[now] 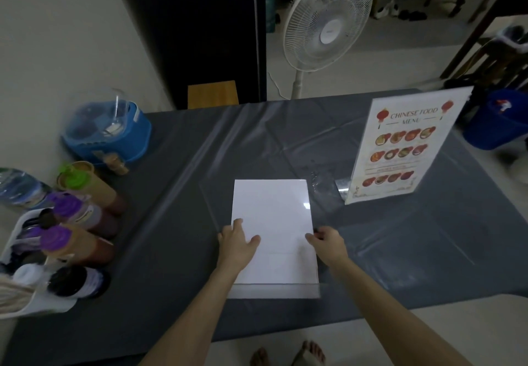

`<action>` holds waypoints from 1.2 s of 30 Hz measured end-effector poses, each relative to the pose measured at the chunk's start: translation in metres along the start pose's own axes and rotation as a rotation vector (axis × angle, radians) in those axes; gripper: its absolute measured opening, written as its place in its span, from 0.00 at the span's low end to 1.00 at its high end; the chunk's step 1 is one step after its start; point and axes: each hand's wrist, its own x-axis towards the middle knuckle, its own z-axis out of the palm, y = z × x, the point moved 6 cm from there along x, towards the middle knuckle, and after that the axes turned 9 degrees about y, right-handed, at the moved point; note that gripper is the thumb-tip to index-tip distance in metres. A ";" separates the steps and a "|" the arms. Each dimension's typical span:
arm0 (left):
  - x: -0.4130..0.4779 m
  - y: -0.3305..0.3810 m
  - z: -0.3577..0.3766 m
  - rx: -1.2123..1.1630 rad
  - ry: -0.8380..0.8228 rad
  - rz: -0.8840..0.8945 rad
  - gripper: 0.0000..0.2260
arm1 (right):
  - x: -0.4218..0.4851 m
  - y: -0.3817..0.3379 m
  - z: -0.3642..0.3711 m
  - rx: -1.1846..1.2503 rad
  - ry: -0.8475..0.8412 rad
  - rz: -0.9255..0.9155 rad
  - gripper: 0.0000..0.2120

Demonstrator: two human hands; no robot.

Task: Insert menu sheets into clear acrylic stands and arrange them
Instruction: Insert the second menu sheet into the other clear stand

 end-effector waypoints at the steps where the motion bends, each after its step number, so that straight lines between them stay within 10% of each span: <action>1: 0.000 -0.002 -0.002 -0.016 -0.003 -0.003 0.30 | 0.001 -0.001 0.001 0.019 -0.020 0.020 0.06; 23: 0.009 -0.020 -0.008 -0.453 -0.035 -0.238 0.29 | 0.013 -0.003 -0.006 0.037 0.054 0.125 0.15; 36: -0.007 0.033 0.003 0.173 -0.158 0.035 0.23 | 0.005 -0.021 -0.024 0.194 0.085 0.051 0.14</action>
